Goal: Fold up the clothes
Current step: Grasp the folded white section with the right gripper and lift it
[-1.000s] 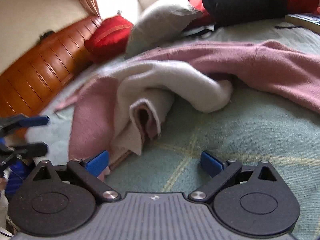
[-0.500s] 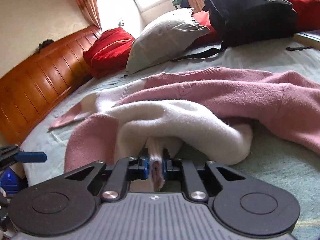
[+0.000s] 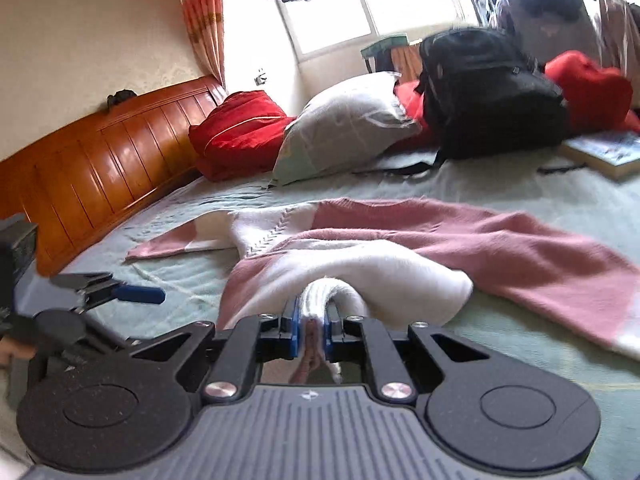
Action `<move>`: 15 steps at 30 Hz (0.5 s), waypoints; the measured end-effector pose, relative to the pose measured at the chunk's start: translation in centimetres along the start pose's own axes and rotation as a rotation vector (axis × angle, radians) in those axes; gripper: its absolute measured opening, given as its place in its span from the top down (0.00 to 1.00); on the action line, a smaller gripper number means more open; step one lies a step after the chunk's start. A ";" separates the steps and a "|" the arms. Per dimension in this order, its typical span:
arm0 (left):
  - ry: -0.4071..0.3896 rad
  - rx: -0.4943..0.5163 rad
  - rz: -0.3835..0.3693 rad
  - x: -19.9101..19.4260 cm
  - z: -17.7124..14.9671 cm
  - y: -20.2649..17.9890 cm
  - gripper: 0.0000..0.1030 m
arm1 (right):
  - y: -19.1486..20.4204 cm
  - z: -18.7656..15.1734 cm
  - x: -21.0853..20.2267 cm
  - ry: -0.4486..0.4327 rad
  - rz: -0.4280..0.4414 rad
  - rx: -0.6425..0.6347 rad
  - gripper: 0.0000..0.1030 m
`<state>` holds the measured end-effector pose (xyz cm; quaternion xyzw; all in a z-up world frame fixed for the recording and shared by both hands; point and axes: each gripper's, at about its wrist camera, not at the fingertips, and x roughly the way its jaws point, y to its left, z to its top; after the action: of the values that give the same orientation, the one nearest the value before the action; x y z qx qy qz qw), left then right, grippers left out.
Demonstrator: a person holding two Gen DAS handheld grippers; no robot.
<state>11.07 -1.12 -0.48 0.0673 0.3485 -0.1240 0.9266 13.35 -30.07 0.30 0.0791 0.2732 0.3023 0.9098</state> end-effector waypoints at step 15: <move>0.010 0.031 -0.014 -0.8 -0.4 -1.2 0.02 | -0.9 -3.7 -2.6 0.138 -0.292 -0.019 0.40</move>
<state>9.87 -2.04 -0.28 0.0797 0.3519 -0.1356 0.9227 10.11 -32.43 -1.92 0.0091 0.3407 0.1743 0.9238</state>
